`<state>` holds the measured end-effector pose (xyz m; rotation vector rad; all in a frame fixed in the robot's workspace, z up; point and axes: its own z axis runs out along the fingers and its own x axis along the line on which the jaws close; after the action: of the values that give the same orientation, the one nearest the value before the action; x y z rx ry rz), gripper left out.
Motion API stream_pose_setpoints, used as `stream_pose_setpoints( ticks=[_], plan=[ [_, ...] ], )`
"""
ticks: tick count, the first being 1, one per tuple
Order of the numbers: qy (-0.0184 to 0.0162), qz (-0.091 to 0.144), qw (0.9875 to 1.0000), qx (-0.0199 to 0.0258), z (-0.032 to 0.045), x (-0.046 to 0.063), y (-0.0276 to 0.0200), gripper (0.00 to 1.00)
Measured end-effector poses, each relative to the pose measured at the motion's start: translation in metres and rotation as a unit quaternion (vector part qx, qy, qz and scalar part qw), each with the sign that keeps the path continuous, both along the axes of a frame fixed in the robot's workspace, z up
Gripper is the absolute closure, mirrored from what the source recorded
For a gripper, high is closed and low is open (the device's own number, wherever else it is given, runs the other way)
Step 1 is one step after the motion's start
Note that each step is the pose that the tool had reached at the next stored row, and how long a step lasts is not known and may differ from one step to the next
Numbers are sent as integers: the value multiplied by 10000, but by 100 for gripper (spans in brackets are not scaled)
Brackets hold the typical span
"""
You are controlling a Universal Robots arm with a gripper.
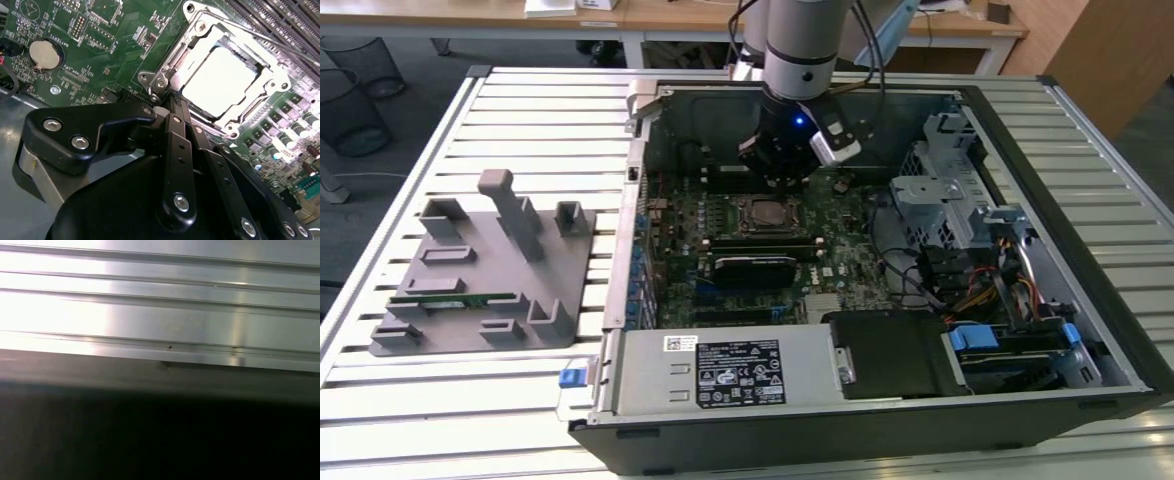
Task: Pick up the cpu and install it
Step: 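Install the first cpu locking lever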
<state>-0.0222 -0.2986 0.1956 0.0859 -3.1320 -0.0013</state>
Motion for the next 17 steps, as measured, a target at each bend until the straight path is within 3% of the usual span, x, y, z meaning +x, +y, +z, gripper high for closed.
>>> stream_pose_setpoints(
  ticks=[9,17],
  plan=[
    [1,0,9997,230,0,0,0,89],
    [2,0,9997,240,92,0,-1,89]
  ],
)
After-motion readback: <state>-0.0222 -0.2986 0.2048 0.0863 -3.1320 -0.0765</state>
